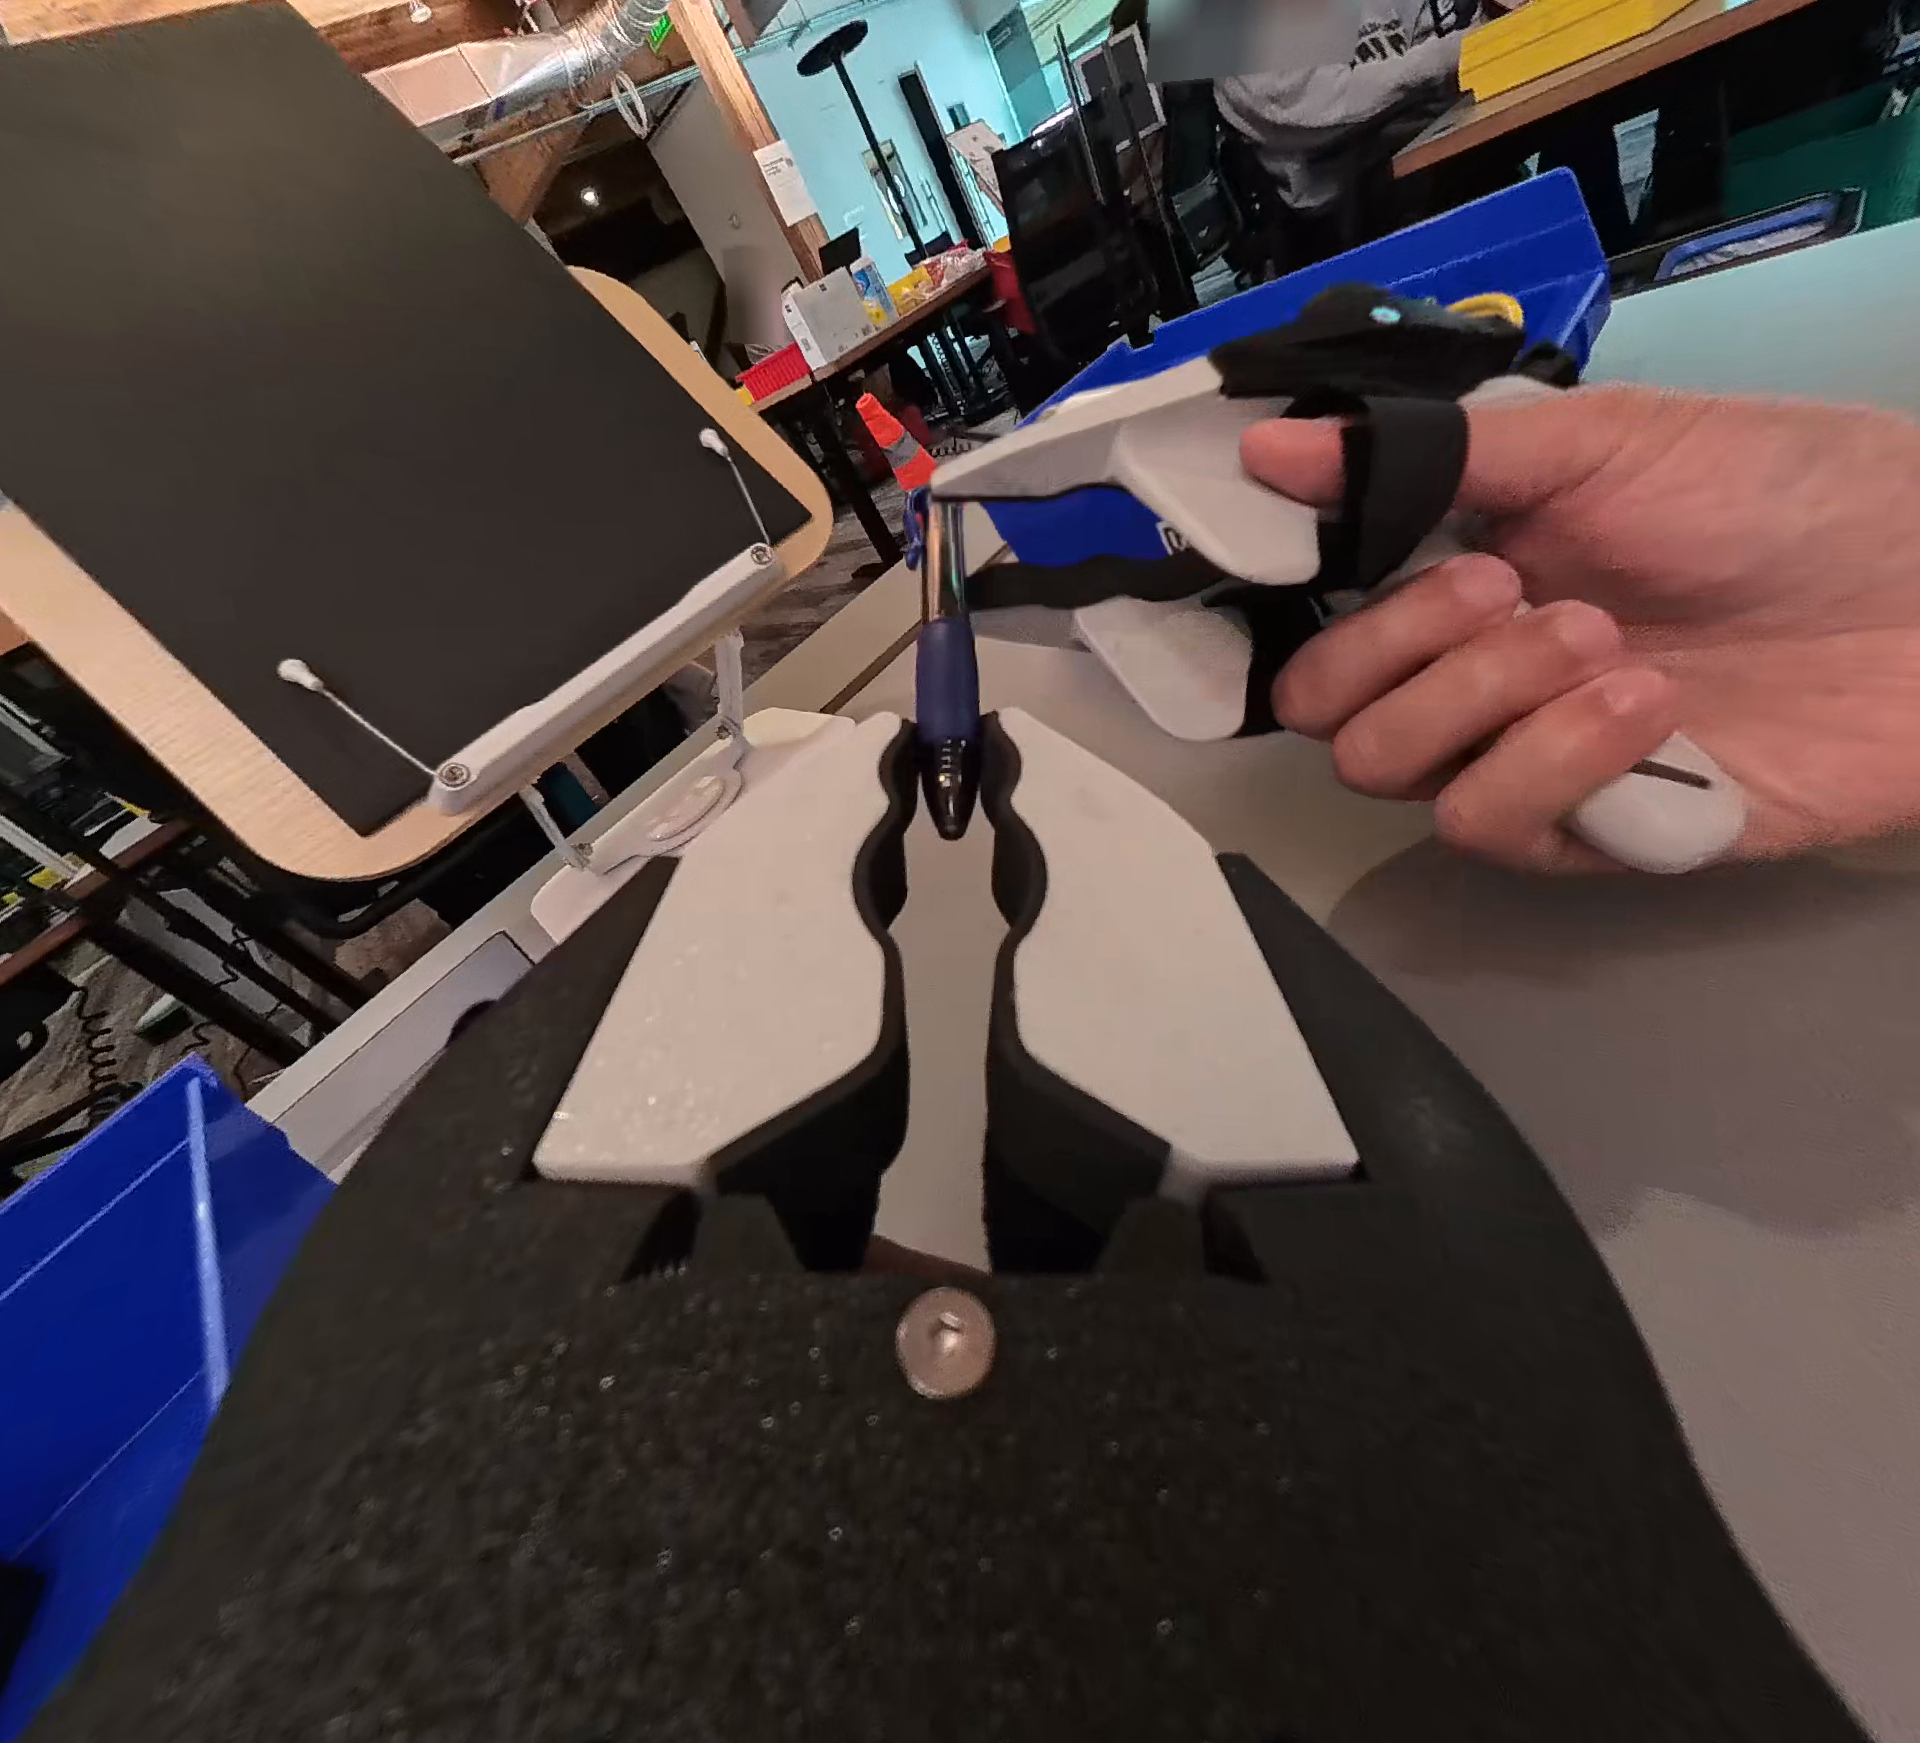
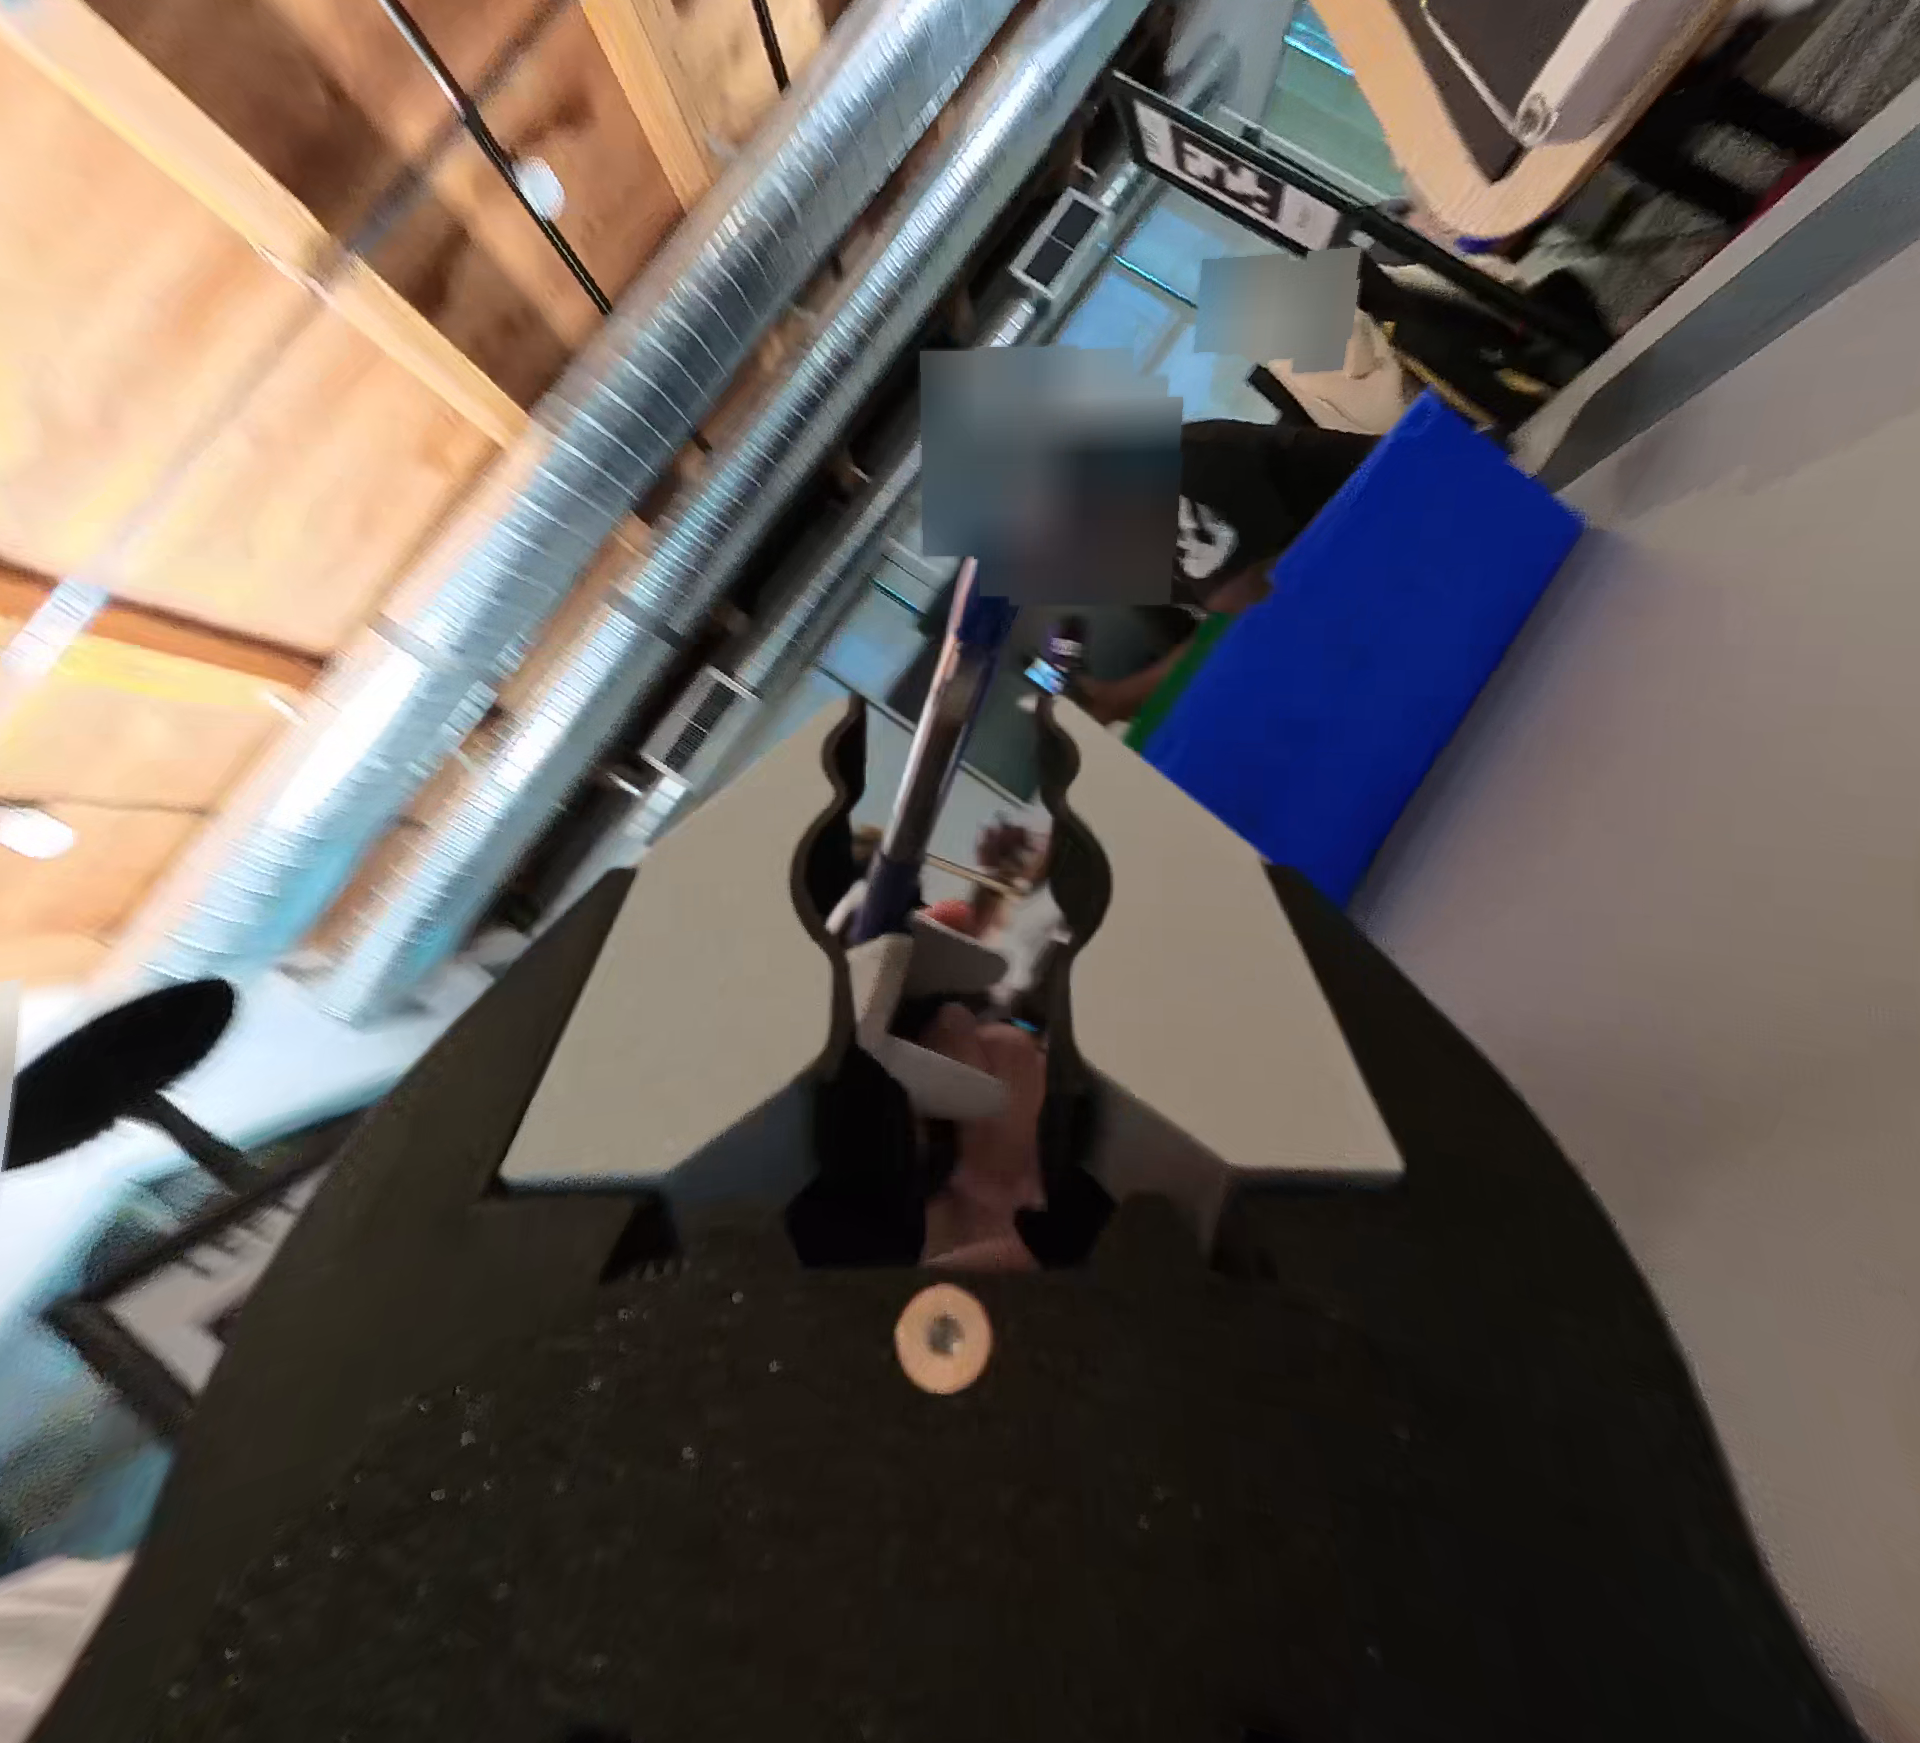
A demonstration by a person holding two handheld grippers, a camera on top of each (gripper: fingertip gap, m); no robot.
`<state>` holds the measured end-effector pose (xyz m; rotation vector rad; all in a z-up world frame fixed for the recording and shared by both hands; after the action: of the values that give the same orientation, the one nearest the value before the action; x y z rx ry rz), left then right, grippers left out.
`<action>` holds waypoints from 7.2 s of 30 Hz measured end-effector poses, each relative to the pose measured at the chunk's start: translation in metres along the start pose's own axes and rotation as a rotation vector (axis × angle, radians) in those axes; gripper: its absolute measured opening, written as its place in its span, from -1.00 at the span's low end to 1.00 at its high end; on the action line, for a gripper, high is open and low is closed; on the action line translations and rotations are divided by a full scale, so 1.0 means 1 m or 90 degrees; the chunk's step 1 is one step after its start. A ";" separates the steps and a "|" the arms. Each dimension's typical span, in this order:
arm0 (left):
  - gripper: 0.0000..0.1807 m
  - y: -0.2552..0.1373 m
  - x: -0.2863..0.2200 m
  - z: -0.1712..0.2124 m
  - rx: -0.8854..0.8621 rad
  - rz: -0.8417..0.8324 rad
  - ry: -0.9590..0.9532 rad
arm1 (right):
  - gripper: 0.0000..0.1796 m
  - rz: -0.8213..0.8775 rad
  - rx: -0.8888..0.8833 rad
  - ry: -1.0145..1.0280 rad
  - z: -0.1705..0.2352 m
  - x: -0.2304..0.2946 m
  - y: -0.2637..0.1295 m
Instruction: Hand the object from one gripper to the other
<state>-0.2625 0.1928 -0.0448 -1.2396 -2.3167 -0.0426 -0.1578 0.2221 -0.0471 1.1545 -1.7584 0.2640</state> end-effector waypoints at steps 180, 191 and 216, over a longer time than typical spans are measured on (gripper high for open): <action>-0.36 -0.019 0.172 0.162 0.556 0.574 0.162 | -0.52 -0.008 0.339 0.072 0.052 -0.020 -0.026; -0.35 0.007 0.160 0.199 0.570 0.649 0.111 | -0.51 -0.005 0.344 0.116 0.048 -0.043 -0.020; -1.00 -0.008 0.180 0.194 0.570 0.642 0.177 | -0.50 -0.011 0.310 0.131 0.035 -0.043 -0.026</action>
<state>-0.4322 0.3767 -0.1314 -1.5517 -1.0161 0.9661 -0.1554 0.2121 -0.1076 1.4237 -1.5414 0.8066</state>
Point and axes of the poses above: each gripper's, where its closed fingertips meet, y out along the fingers, z out of its underside, x = y × z across the jaws, the point moved 4 cm from there along -y, back along the fingers, and after that the axes turned 13 degrees about x, right-handed, at the moved point
